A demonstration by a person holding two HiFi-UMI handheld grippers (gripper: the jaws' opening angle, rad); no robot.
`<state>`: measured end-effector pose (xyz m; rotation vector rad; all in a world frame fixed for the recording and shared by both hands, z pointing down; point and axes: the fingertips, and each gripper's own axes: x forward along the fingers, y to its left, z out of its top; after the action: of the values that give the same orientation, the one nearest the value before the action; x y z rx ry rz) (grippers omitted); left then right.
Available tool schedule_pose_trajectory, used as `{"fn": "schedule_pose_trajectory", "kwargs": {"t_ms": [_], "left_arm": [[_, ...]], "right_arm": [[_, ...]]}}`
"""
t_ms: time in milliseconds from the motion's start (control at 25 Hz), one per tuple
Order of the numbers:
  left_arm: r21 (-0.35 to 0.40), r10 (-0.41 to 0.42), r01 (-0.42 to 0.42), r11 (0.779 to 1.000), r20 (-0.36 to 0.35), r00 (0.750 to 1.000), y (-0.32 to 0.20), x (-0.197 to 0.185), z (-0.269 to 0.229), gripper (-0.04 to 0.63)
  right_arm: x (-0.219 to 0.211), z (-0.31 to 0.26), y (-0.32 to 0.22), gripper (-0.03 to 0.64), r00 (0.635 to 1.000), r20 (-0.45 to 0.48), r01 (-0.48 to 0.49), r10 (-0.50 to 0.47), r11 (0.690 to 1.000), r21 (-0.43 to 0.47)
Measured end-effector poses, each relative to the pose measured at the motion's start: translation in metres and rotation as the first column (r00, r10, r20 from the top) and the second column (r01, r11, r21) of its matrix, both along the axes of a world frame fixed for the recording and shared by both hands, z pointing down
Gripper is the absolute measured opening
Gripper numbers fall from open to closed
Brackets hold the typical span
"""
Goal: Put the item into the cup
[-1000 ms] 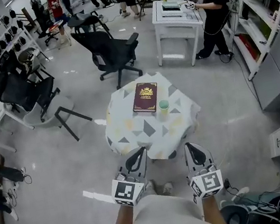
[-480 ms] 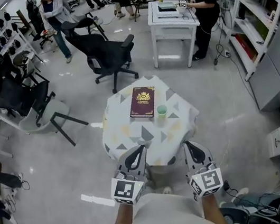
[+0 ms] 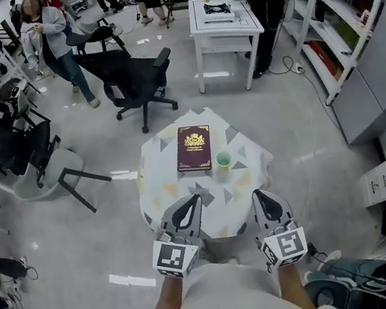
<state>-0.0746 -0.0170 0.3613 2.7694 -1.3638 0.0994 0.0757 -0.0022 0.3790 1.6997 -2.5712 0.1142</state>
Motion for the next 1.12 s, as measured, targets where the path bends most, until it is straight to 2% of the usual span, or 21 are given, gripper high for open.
{"fn": "schedule_pose_trajectory", "kwargs": {"t_ms": [120,280,520,880,1120], "left_arm": [[-0.013,0.029,-0.029,1.000,-0.010,1.000,-0.019,-0.009,0.004,0.011],[-0.069,0.062,-0.064,0.996,-0.019,0.998,-0.038,-0.023,0.025,0.011],[-0.012,0.105,-0.105,0.994,-0.058,0.993,-0.073,-0.038,0.020,0.011],[-0.044,0.153,-0.156,0.987,-0.077,0.985,-0.104,-0.048,0.040,0.011],[-0.071,0.160,-0.165,0.984,-0.078,0.984,-0.119,-0.041,0.057,0.011]], "right_arm": [[-0.012,0.003,-0.014,0.008,1.000,-0.012,-0.023,0.022,1.000,-0.015],[-0.029,0.006,-0.030,0.008,0.998,-0.037,-0.059,0.058,0.998,-0.028],[-0.050,0.013,-0.054,0.008,0.992,-0.073,-0.110,0.106,0.993,-0.048],[-0.071,0.025,-0.080,0.008,0.983,-0.121,-0.149,0.139,0.986,-0.078],[-0.067,0.041,-0.096,0.008,0.984,-0.117,-0.150,0.137,0.983,-0.107]]}}
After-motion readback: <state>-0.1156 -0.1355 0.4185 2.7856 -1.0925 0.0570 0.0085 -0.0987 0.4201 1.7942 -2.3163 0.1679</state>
